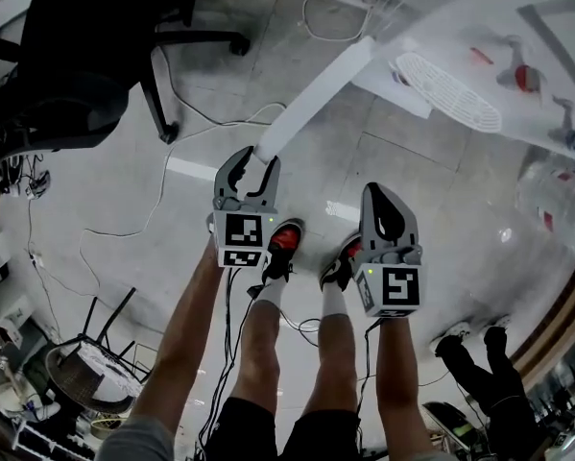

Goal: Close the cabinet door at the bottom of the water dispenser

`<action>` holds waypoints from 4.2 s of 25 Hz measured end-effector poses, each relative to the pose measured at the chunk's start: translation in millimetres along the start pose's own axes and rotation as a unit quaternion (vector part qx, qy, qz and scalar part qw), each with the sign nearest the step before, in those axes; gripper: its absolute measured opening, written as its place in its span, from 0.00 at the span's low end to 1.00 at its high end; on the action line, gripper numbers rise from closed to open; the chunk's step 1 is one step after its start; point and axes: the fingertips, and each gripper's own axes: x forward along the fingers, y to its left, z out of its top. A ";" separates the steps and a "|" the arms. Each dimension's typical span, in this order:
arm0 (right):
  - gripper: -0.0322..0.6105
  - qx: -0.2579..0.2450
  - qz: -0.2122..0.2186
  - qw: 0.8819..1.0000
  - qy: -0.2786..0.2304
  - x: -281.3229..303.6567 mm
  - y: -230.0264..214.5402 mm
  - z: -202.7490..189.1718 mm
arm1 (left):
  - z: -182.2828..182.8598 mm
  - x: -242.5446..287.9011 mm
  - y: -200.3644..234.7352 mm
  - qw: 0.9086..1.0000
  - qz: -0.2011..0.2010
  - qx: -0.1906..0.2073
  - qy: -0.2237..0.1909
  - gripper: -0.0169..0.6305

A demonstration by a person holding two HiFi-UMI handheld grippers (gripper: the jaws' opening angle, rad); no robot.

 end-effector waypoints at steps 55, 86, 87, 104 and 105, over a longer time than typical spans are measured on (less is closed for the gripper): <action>0.08 0.125 -0.146 0.981 -0.034 -143.5 -131.7 -80.1 | 40.9 26.6 -240.4 0.981 -0.162 0.106 -0.028 0.26; 0.08 0.175 -0.200 0.962 -0.056 -178.6 -236.0 -98.2 | 106.3 91.2 -329.7 0.967 -0.185 0.161 -0.064 0.25; 0.08 0.175 -0.201 0.962 -0.056 -178.6 -239.1 -98.0 | 108.9 93.4 -331.4 0.967 -0.185 0.162 -0.065 0.25; 0.08 0.188 -0.210 0.957 -0.063 -174.5 -285.4 -103.1 | 149.7 133.9 -354.9 0.963 -0.171 0.190 -0.090 0.25; 0.08 0.189 -0.211 0.957 -0.063 -174.5 -287.9 -103.5 | 151.6 136.2 -356.0 0.962 -0.169 0.193 -0.090 0.25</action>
